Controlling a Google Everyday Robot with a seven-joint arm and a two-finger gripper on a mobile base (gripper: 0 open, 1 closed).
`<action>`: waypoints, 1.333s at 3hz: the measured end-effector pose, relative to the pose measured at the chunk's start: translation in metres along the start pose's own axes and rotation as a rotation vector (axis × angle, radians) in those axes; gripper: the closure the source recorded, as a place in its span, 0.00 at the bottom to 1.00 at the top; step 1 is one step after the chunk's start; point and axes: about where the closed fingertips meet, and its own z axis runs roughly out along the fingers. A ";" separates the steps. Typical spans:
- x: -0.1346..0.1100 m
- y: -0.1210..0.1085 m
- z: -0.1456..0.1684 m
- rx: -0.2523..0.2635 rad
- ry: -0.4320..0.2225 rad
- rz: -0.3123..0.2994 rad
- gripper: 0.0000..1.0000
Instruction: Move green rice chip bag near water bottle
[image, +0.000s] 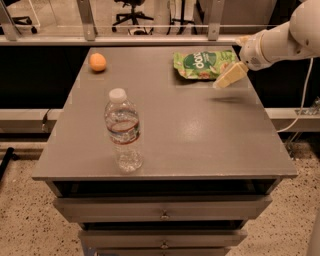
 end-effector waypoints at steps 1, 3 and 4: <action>0.004 -0.015 0.017 -0.005 -0.006 0.051 0.00; 0.024 -0.031 0.028 -0.003 0.031 0.134 0.14; 0.026 -0.025 0.024 -0.020 0.046 0.163 0.46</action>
Offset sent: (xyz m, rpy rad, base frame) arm 0.0540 -0.0329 -0.0173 0.0611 0.0777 -0.1093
